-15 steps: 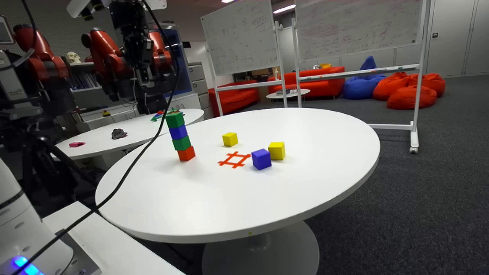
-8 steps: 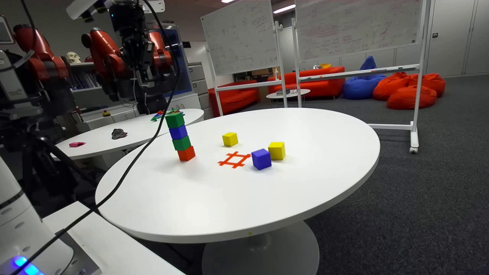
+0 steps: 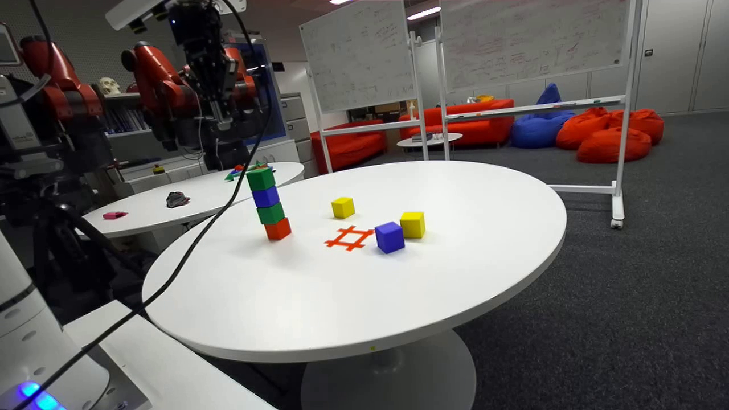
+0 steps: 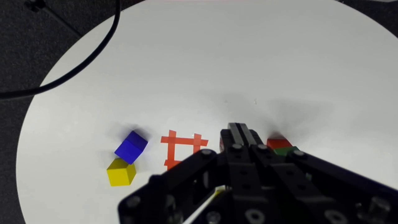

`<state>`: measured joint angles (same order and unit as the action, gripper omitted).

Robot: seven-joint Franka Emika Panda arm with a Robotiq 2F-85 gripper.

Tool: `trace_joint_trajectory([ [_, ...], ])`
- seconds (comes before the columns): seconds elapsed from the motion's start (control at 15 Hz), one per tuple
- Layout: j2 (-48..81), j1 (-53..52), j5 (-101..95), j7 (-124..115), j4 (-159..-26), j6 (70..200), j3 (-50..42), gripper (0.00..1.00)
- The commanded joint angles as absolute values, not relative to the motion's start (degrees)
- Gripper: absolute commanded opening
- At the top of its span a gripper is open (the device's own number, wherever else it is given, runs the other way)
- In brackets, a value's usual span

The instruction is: Unstack all the toy blocks then put the orange block in the marked zone

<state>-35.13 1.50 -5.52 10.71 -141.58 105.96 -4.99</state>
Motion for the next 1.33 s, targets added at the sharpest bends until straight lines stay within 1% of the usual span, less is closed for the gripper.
trace_joint_trajectory([
  [0.0, -38.33, 2.49, -5.12, 12.54, -142.26, 106.46, -7.48, 0.00],
  [0.13, -38.65, 2.78, -5.34, 12.44, -141.72, 105.07, -8.32, 0.00],
  [0.2, -38.89, 2.89, -5.73, 12.16, -141.85, 105.38, -8.45, 0.26],
  [0.27, -38.60, 3.57, -5.58, 10.59, -141.39, 105.07, -8.68, 0.27],
  [0.87, -37.26, 14.14, -4.01, -2.20, -137.87, 103.66, -13.43, 0.94],
  [0.93, -37.19, 14.62, -3.88, -3.12, -137.81, 103.95, -13.50, 0.99],
  [1.0, -36.83, 14.80, -3.64, -3.44, -137.53, 103.47, -13.59, 1.00],
  [1.27, -36.45, 13.48, -3.63, -2.70, -138.26, 103.68, -12.07, 1.00],
])
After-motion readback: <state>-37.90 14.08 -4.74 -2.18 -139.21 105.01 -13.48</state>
